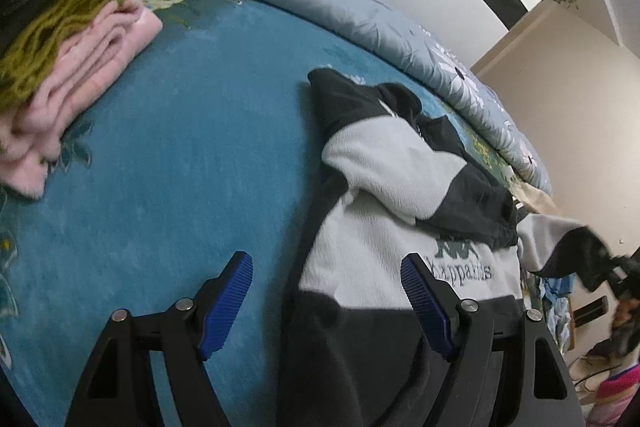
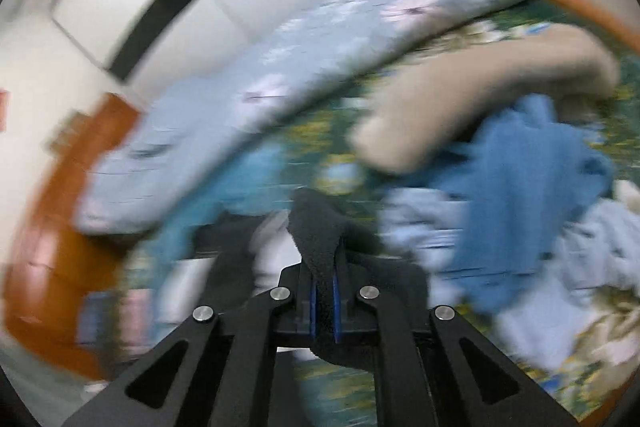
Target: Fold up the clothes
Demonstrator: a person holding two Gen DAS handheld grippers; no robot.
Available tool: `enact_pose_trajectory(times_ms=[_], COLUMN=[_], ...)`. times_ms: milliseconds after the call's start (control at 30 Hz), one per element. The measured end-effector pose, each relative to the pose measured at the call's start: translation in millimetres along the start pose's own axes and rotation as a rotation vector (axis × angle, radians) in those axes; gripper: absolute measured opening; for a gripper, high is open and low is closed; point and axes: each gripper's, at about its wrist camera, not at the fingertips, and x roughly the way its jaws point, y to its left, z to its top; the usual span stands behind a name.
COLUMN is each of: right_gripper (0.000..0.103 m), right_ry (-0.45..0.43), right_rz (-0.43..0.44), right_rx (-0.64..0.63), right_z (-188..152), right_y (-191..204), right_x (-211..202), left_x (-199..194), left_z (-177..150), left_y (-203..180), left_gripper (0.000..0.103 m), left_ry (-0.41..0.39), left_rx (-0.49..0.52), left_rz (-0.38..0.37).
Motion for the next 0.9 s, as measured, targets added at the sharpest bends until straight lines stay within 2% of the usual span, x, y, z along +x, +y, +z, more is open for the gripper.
enact_pose_trajectory(times_ms=[100, 233, 367, 467, 633, 700, 800, 900], right_gripper=[0.006, 0.006, 0.006, 0.006, 0.009, 0.009, 0.010, 0.011], right_ry=[0.030, 0.111, 0.261, 0.390, 0.567, 0.637, 0.694, 0.707], right_rz=[0.125, 0.250, 0.280, 0.284, 0.193, 0.124, 0.008, -0.061], right_rx=[-0.013, -0.054, -0.117, -0.183, -0.338, -0.376, -0.405, -0.444], right_z=[10.9, 10.1, -1.5, -22.8, -70.5, -92.6, -120.4, -133.7], right_y=[39.9, 102.4, 175.7, 233.9, 322.3, 344.1, 355.0, 356.3], right_x=[-5.1, 33.2, 112.9, 172.3, 265.7, 314.7, 372.4, 400.5], left_x=[4.9, 13.5, 16.5, 14.5, 6.2, -1.3, -11.9, -14.5], left_z=[10.7, 22.4, 23.3, 19.0, 17.6, 20.2, 23.8, 26.9], left_y=[-0.1, -6.4, -13.7, -9.0, 9.9, 18.6, 32.2, 44.4], left_gripper=[0.080, 0.080, 0.080, 0.080, 0.080, 0.080, 0.080, 0.083], left_ry=[-0.001, 0.012, 0.015, 0.002, -0.027, -0.044, -0.070, -0.083], left_rx=[0.006, 0.041, 0.112, 0.149, 0.139, 0.114, 0.076, 0.034], left_rz=[-0.023, -0.059, -0.078, -0.085, -0.061, -0.083, -0.101, -0.099])
